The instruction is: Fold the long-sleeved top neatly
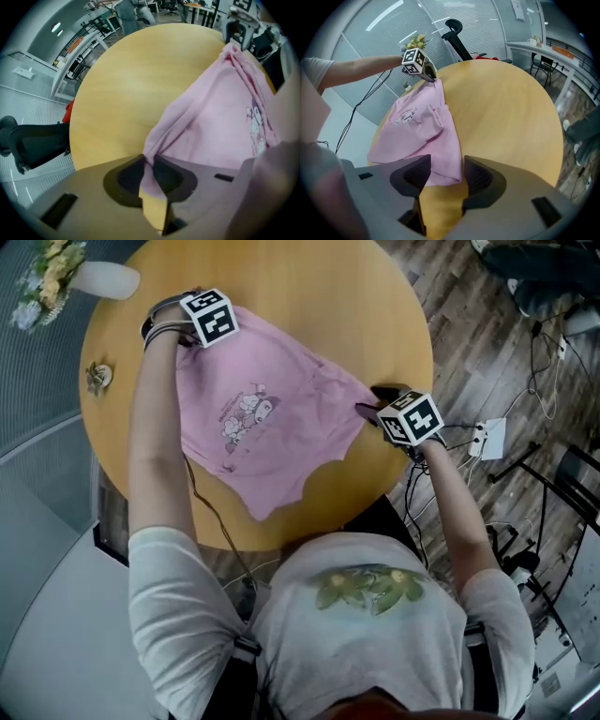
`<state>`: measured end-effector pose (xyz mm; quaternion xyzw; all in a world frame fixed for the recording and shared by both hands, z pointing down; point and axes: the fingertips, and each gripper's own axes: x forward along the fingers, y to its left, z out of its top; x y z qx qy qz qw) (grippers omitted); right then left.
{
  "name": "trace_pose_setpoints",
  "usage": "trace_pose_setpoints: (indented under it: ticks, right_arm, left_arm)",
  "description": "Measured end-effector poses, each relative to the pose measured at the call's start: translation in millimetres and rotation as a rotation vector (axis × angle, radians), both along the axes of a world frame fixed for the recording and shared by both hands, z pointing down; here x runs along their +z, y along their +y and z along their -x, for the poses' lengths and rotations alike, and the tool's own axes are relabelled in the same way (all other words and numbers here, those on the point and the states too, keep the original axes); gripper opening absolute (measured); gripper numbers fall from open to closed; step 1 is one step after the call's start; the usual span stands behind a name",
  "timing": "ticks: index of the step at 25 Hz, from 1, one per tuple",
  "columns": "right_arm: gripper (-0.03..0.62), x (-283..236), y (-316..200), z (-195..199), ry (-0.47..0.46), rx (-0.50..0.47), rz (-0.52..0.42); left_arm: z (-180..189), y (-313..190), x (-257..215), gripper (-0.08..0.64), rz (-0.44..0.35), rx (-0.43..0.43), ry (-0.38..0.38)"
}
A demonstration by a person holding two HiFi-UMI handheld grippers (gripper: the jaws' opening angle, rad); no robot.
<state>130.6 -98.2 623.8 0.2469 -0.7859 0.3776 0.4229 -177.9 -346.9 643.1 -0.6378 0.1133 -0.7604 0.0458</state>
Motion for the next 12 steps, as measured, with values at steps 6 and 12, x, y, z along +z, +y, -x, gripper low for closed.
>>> trace_pose_setpoints:
  ticks: [6, 12]
  right_arm:
    - [0.038, -4.2, -7.5, -9.1, -0.002, 0.030, 0.010]
    - [0.036, -27.1, -68.8, -73.9, 0.084, 0.146, -0.136]
  left_arm:
    - [4.6, -6.5, -23.6, 0.054, -0.132, 0.001, 0.033]
    - [-31.0, -32.1, -64.2, 0.054, -0.257, 0.008, 0.145]
